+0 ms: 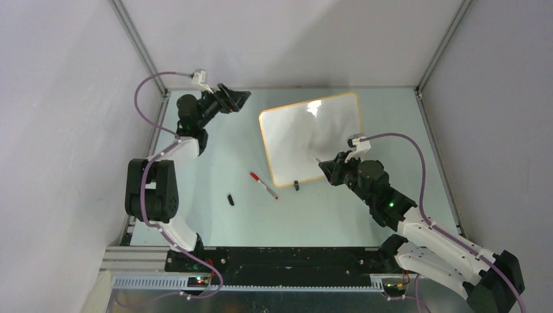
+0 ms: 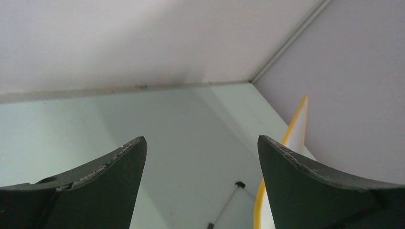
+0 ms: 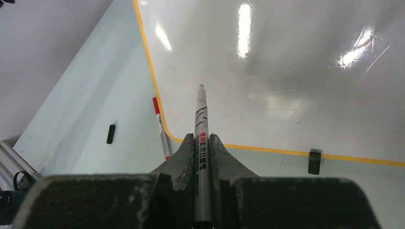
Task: Write a sentence on the whiteboard
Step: Hold the whiteboard on the whiteboard stand.
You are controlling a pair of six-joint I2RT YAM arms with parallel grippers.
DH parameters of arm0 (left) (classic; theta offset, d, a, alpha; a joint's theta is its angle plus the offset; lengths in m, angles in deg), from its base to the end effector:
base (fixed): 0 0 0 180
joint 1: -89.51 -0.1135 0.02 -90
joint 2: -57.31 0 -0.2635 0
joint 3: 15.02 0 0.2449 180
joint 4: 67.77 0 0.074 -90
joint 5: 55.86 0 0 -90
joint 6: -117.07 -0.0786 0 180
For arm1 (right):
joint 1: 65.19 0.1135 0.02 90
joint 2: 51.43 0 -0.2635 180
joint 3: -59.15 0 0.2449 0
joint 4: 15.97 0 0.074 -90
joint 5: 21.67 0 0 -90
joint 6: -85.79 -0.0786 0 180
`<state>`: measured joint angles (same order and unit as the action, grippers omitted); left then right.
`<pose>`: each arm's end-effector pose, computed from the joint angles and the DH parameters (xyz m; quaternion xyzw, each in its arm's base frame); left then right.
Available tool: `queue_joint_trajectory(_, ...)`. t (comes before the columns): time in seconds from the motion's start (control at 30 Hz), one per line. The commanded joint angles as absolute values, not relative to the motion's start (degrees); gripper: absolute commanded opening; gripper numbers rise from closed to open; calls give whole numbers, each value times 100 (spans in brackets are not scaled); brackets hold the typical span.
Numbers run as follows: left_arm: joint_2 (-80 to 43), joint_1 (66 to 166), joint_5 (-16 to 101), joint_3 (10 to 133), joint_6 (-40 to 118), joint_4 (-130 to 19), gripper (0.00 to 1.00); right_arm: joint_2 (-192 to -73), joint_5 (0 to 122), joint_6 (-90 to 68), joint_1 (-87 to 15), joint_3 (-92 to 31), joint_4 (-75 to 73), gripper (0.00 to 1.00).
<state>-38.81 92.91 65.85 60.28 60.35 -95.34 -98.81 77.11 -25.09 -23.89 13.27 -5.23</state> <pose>0.4137 -0.0660 0.3050 0.0326 0.6700 -0.3985 0.6254 0.1842 0.1458 0.2688 -0.0903 0.7724 0.2722 0.5667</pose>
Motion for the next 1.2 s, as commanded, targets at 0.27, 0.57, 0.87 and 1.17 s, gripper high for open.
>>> queue_joint_trajectory(0.27,-3594,9578,6818,5242,5580,-10246,89,-10170,7799,-2400,-2249,1315,-993,0)
queue_joint_trajectory(0.57,-3971,9626,7099,5211,5917,-11317,87,-10430,8405,-2238,-2064,1324,-1056,0)
queue_joint_trajectory(0.87,-3965,9723,7337,4690,6029,-11828,82,-10589,8422,-2017,-1931,1308,-1222,0)
queue_joint_trajectory(1.17,-3907,9718,7452,4818,6142,-11702,72,-10585,7874,-2062,-1974,620,-776,0)
